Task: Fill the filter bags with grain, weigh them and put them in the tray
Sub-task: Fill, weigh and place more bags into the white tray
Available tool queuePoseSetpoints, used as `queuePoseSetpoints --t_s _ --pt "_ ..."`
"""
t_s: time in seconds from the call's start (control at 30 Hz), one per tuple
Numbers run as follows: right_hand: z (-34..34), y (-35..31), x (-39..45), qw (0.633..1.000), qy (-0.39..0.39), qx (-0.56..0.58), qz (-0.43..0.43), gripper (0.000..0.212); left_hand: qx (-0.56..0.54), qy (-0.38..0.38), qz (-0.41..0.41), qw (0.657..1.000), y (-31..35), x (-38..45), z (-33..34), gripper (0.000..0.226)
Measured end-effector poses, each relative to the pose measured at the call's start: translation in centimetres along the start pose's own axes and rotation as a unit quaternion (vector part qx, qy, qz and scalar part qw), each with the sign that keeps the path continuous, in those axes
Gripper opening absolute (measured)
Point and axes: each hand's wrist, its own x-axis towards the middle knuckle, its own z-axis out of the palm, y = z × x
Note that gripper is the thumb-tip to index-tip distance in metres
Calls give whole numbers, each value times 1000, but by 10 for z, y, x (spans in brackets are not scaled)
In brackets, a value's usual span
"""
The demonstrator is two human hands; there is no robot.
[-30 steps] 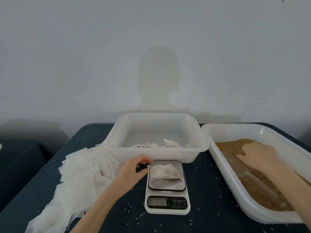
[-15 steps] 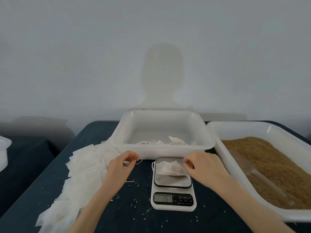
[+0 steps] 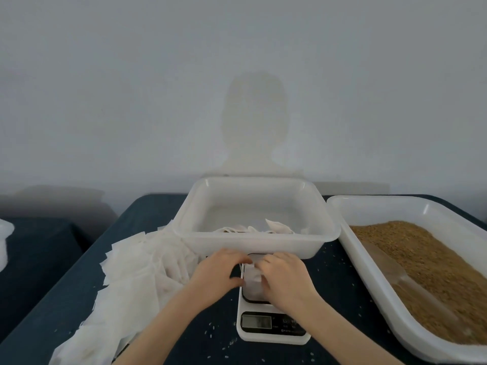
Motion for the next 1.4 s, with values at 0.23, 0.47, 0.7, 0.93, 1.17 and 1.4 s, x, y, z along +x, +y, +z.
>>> queuePoseSetpoints --t_s 0.23,0.47,0.7,0.93,1.17,1.4 --pt "-27 14 16 987 -2 152 54 38 -1 4 42 999 13 10 -18 4" --pt "-70 47 87 967 94 211 111 36 -122 167 -55 977 21 76 -73 20" --pt "-22 64 131 971 -16 135 194 36 23 123 -142 982 3 143 -33 18" --pt "1 72 135 952 -219 124 175 30 111 -131 -163 972 -11 153 -9 33" --pt "-20 58 120 977 -104 123 139 38 64 -47 -124 989 -3 119 -45 31" --pt "-38 -7 41 975 -2 210 74 24 15 109 -114 987 3 6 -69 18"
